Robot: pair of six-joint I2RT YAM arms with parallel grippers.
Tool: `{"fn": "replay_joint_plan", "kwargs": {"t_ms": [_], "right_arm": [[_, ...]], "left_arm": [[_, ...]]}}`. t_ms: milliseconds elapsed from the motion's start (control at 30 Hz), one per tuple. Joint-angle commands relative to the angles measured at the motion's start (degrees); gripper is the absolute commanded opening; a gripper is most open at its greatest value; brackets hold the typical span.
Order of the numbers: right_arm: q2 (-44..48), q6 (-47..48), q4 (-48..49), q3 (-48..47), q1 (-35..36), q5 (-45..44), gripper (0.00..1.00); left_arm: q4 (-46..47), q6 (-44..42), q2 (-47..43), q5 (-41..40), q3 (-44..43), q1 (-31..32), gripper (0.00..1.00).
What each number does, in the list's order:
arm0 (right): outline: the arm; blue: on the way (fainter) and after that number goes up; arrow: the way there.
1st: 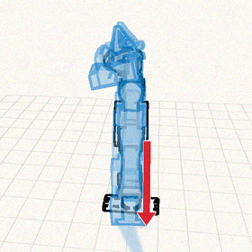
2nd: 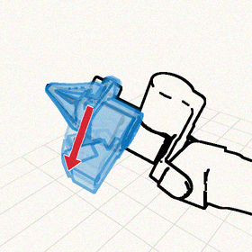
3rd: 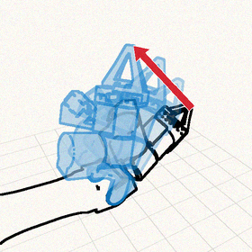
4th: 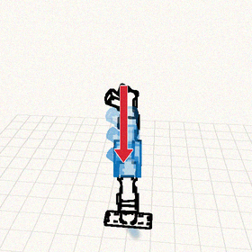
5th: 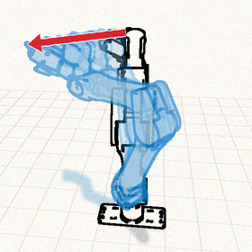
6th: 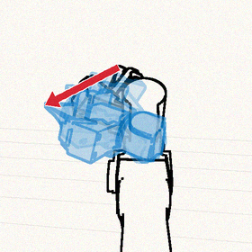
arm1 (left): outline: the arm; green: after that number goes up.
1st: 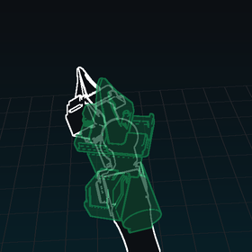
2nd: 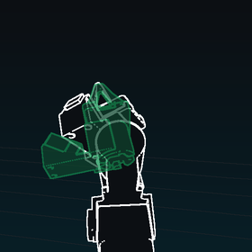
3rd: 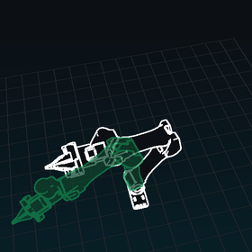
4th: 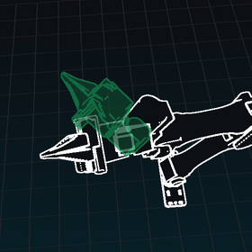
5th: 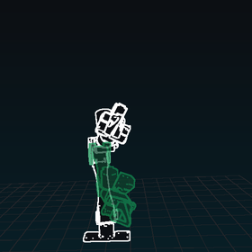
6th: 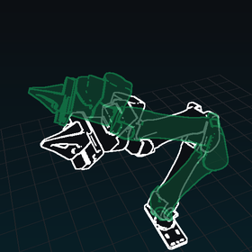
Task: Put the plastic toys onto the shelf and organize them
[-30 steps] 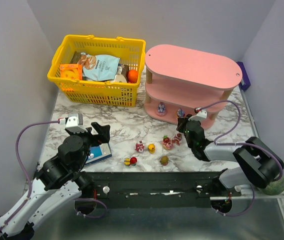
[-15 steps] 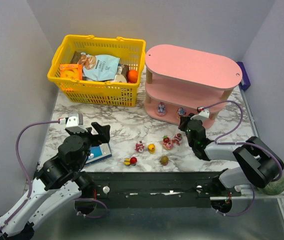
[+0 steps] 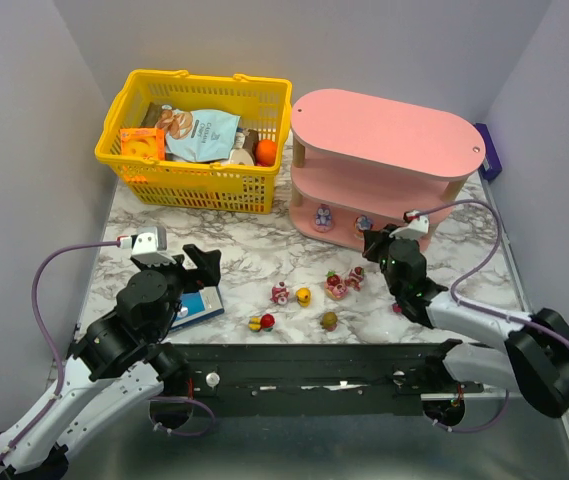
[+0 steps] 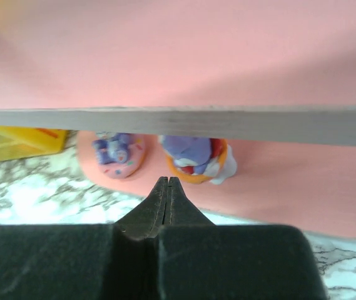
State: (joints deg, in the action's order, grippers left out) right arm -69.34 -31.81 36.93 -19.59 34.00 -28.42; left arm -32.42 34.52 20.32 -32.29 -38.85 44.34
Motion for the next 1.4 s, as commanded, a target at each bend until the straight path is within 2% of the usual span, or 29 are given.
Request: {"fn": "replay_joint_plan", "kwargs": {"t_ms": [0, 100, 233, 267, 333, 367, 433, 467, 633, 667, 867, 1067, 1367], "right_arm": [[10.33, 1.23, -13.7, -1.41, -0.42, 6.34, 0.01], [15.98, -0.52, -26.08, -4.56, -0.42, 7.94, 0.01], [23.62, -6.85, -44.28, -10.19, -0.42, 8.21, 0.16], [24.42, -9.56, -51.01, -11.51, -0.42, 8.21, 0.31], [25.39, -11.95, -56.41, -15.29, -0.42, 8.73, 0.55], [26.35, -14.22, -60.53, -16.25, -0.42, 9.17, 0.75], [27.15, -17.83, -64.77, -18.62, -0.42, 9.53, 0.89], [27.5, -22.02, -68.79, -19.33, -0.42, 9.53, 0.99], [27.24, -34.69, -81.55, -22.76, -0.51, 7.52, 1.0], [26.89, -39.33, -86.71, -24.25, -0.51, 6.81, 0.98], [25.22, -52.27, -100.18, -27.69, -0.51, 7.77, 0.86], [26.1, -62.2, -104.68, -25.41, -0.51, 11.2, 0.74], [26.54, -68.47, -104.34, -19.44, -0.51, 7.77, 0.73]], "left_arm": [[1.05, 0.28, -0.1, 0.83, 0.36, -0.04, 0.99], [1.05, 0.28, -0.54, 1.35, 0.36, 0.05, 0.99], [1.49, 0.11, -1.33, 2.41, 0.53, -0.04, 0.99], [1.57, 0.02, -1.42, 2.76, 0.44, -0.04, 0.99], [1.66, 0.02, -1.42, 3.11, 0.36, -0.04, 0.99], [1.75, -0.07, -1.42, 3.46, 0.44, -0.04, 0.99], [1.93, -0.24, -1.51, 3.64, 0.27, -0.04, 0.99], [1.93, -0.25, -1.51, 3.64, 0.18, -0.04, 0.99], [1.49, -0.33, -2.21, 2.77, 0.09, -0.04, 0.99], [1.49, -0.33, -2.3, 2.59, 0.0, -0.04, 0.99], [1.31, -0.33, -1.77, 1.88, 0.0, -0.04, 0.99], [1.13, -0.16, -0.8, 1.44, -0.17, -0.04, 0.99], [1.05, -0.07, -0.72, 0.57, -0.17, -0.04, 0.99]]}}
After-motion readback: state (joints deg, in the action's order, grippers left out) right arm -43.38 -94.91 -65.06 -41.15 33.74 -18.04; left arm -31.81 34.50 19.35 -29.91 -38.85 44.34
